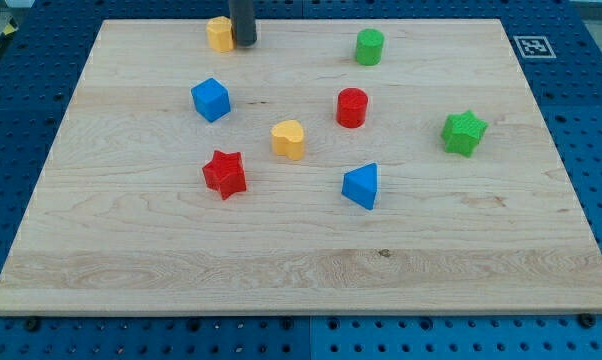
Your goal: Slide the yellow hexagon towards the top left
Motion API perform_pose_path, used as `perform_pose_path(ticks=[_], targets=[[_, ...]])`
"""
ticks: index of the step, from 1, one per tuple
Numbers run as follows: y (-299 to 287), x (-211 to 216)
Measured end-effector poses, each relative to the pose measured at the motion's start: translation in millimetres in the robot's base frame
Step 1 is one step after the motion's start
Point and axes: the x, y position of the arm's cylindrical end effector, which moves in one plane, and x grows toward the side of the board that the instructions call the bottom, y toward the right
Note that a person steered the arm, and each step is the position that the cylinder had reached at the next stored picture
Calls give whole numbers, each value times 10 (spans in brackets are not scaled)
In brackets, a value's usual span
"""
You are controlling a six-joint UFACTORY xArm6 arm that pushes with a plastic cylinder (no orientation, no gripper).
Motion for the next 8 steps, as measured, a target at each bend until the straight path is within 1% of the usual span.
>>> perform_pose_path(ticks=[1, 3, 4, 8], targets=[[-2, -29], [-471, -29], [-596, -29], [-703, -29]])
